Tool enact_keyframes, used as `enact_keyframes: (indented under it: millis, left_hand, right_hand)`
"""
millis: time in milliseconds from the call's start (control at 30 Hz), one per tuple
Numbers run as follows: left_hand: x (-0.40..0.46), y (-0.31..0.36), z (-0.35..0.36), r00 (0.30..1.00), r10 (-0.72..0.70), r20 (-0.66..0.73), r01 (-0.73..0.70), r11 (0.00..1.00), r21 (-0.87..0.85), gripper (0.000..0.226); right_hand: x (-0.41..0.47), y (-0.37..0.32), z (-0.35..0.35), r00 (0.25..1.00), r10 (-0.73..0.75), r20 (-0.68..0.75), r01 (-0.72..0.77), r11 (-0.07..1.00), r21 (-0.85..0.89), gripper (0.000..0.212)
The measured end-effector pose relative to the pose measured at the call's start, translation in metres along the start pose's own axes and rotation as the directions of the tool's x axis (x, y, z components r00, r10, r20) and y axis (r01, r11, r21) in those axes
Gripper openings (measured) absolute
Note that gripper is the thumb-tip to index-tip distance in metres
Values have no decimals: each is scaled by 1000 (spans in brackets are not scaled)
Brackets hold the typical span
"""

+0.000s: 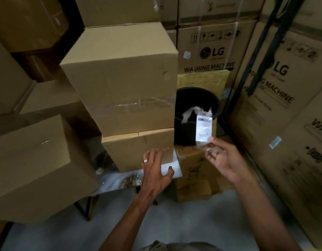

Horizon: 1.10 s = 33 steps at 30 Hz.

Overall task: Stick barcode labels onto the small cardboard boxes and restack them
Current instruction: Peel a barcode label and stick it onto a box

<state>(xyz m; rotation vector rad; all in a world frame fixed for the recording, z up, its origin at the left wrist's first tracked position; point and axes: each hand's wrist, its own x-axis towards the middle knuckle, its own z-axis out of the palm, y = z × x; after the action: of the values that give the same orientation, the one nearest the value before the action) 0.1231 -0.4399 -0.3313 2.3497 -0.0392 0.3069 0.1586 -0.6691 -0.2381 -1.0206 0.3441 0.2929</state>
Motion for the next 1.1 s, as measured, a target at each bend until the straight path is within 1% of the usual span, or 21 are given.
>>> enact_keyframes:
  millis: [133,233,300,367,400,500,533,600,667,700,733,800,867,933,1100]
  left_hand:
    - [12,7,5,1000,0,-11,1,1000,22,68]
    - [19,11,2,999,-10,-44,12,999,33,66]
    - [21,11,-3,997,-12,-74,15,999,39,63]
    - [22,11,-9,995,-7,-103,11,999,41,61]
    - [22,10,-11,994,-6,-113,11,999,45,60]
    - [20,2,-16,992,-15,-124,23,998,61,59]
    - [19,-1,-18,992,-21,-125,29,998,64,58]
    - [17,-7,-19,992,-34,-124,43,996,73,57]
    - [12,-9,-21,992,-51,-115,59,996,65,56]
    - [10,-10,-23,992,-56,-113,63,996,61,56]
    - [8,-11,-24,992,-56,-114,64,996,61,56]
    - [6,-14,-26,991,-54,-122,63,996,67,56]
    - [4,-16,-28,991,-57,-121,66,995,69,56]
    - [2,-18,-29,991,-59,-117,67,995,67,55]
    - [-2,-25,-30,993,-60,-99,67,996,67,52]
  right_hand:
    - [49,-28,-8,992,-117,-54,107,981,-162,24]
    - [88,-48,-5,992,-98,-84,76,971,-228,26]
    - [113,-60,3,991,-80,-107,49,964,-261,20]
    - [138,-70,14,980,-112,-163,53,943,-330,8]
    - [152,-74,19,972,-142,-186,64,926,-373,5]
    - [187,-82,28,953,-210,-218,88,881,-464,7]
    - [198,-84,29,951,-221,-215,89,863,-497,10]
    - [212,-85,29,959,-217,-180,73,808,-585,8]
    - [219,-83,31,971,-211,-115,83,745,-662,16]
    - [221,-83,33,975,-209,-78,104,734,-671,24]
    - [222,-83,34,980,-193,-48,114,743,-660,34]
    - [223,-86,36,992,-123,-10,86,747,-660,58]
    - [227,-89,36,999,-51,18,49,737,-675,74]
    - [232,-89,35,998,-35,47,57,773,-631,76]
    - [233,-79,33,989,-102,111,147,825,-546,70]
